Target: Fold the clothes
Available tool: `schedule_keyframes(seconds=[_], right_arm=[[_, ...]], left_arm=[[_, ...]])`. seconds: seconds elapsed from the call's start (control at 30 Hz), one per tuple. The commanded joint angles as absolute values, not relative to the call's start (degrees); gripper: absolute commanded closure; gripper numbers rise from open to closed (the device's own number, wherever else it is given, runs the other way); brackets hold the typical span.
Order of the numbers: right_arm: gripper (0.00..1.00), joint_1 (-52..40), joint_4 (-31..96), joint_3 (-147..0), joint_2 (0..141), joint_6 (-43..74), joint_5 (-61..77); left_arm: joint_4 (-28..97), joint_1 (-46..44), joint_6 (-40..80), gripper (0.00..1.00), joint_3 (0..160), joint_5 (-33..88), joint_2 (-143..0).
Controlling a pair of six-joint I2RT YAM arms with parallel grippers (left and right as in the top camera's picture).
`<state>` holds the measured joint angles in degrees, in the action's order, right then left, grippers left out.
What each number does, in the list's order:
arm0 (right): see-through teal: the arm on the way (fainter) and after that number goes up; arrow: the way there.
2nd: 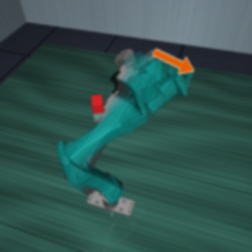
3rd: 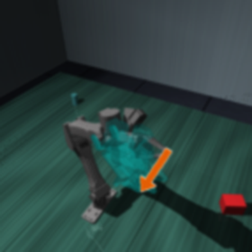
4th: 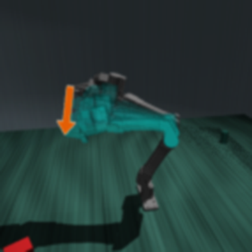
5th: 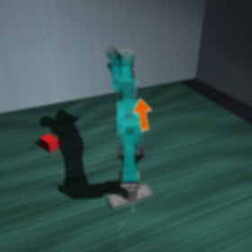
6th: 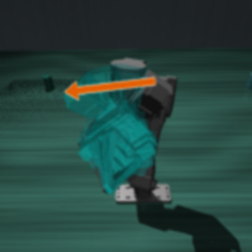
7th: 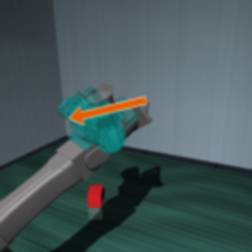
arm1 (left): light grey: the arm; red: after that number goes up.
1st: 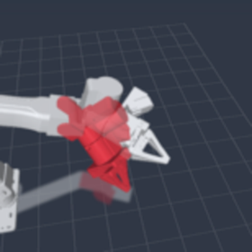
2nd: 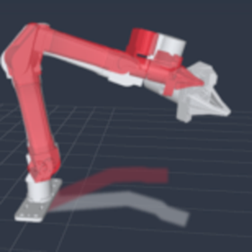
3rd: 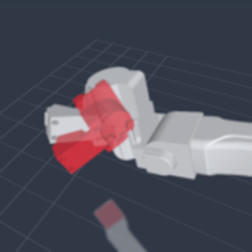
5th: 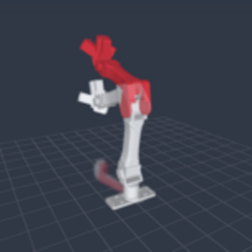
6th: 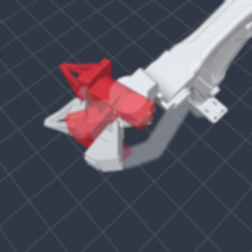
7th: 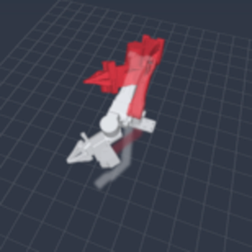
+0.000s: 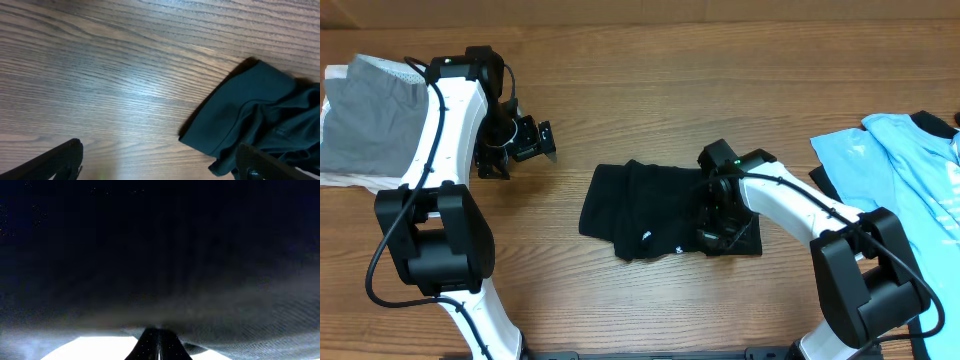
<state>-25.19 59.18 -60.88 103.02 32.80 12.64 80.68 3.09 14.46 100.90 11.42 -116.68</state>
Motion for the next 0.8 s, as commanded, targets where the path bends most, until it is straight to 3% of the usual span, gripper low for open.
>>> schedule_keyframes(seconds=[0.0,0.27,0.4,0.47,0.6,0.67,0.77], right_arm=[[0.96,-25.02,58.85,-61.71,101.34,34.37,11.31],[0.96,-25.02,63.99,-73.58,95.11,34.3,4.4],[0.89,-25.02,68.18,-81.36,92.97,34.11,0.25],[0.74,-25.02,69.76,-84.73,92.47,34.11,-3.09],[0.13,-25.02,71.09,-88.31,92.36,34.11,-7.9],[0.0,-24.99,71.09,-88.84,92.36,34.09,-8.4],[0.0,-24.25,71.18,-88.92,92.36,34.09,-8.36]], left_arm=[[80.12,2.87,14.37,0.0,102.17,12.12,-116.55],[80.07,2.87,14.35,0.0,102.17,12.12,-116.55],[78.52,2.85,14.13,0.0,102.15,12.1,-116.57],[76.55,2.85,13.58,0.0,102.02,12.1,-116.57],[72.75,2.85,12.91,0.0,100.49,12.45,-116.57],[70.74,2.87,10.96,0.0,98.87,14.26,-116.6],[67.94,3.01,8.19,0.0,96.07,19.03,-117.03]])
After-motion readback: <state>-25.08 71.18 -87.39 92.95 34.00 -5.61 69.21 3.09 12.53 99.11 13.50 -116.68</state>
